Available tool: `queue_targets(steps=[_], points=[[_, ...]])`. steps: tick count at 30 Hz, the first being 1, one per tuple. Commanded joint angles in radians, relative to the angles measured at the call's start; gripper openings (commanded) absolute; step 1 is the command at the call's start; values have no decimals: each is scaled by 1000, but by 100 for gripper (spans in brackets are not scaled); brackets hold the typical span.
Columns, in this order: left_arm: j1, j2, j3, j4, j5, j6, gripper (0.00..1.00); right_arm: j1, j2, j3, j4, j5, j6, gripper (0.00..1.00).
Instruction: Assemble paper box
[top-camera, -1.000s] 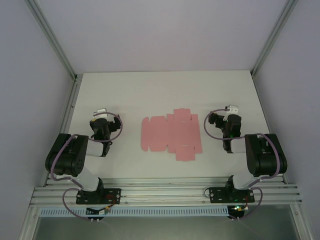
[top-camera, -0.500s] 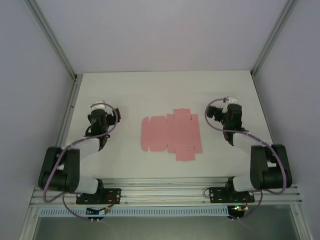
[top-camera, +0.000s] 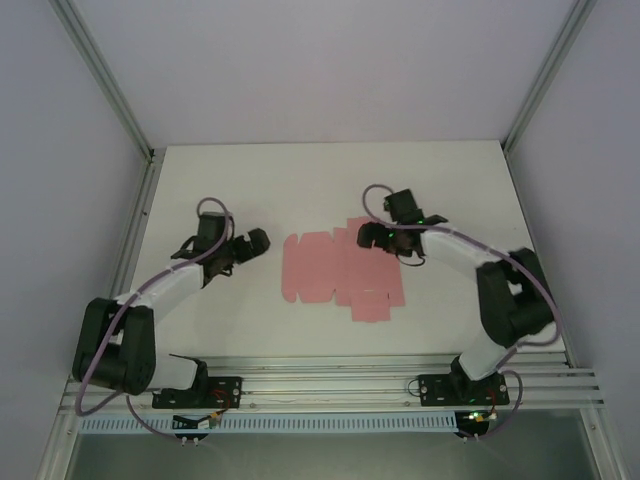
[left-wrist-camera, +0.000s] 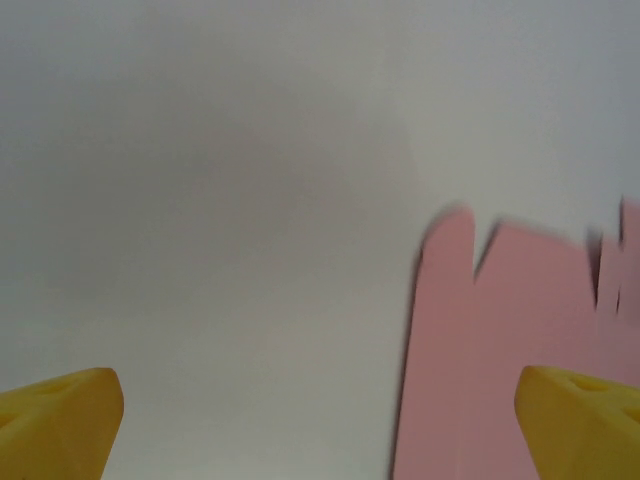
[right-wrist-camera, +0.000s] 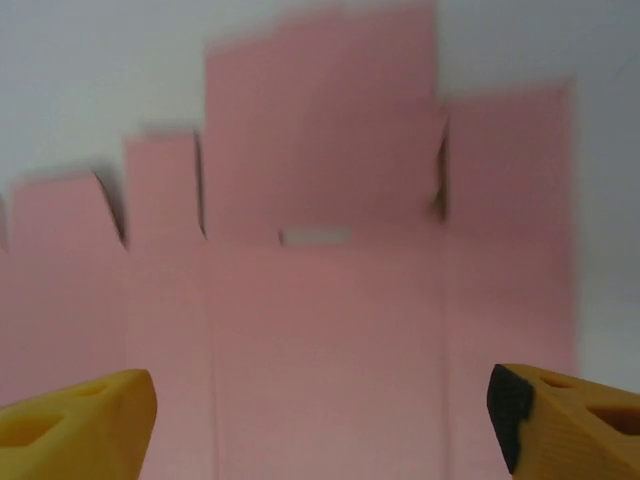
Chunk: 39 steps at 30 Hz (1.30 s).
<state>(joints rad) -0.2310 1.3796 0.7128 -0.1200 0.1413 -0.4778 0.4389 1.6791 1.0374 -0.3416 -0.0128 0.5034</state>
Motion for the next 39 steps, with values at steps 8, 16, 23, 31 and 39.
queue_targets(steps=[8, 16, 23, 31, 39], points=[[-105, 66, -8, 13, 227, -108, 100, 14, 133, 10, -161, -1, 152, 79], [-139, 179, -7, 134, 325, -151, 100, 2, 183, -34, -109, -52, 155, 80], [-172, 275, 6, 267, 415, -216, 97, 2, 199, -32, -94, -70, 147, 80], [-197, 298, 0, 415, 490, -300, 96, 2, 200, -45, -88, -73, 151, 80], [-252, 246, 34, 191, 393, -215, 96, 2, 199, -50, -86, -67, 152, 81]])
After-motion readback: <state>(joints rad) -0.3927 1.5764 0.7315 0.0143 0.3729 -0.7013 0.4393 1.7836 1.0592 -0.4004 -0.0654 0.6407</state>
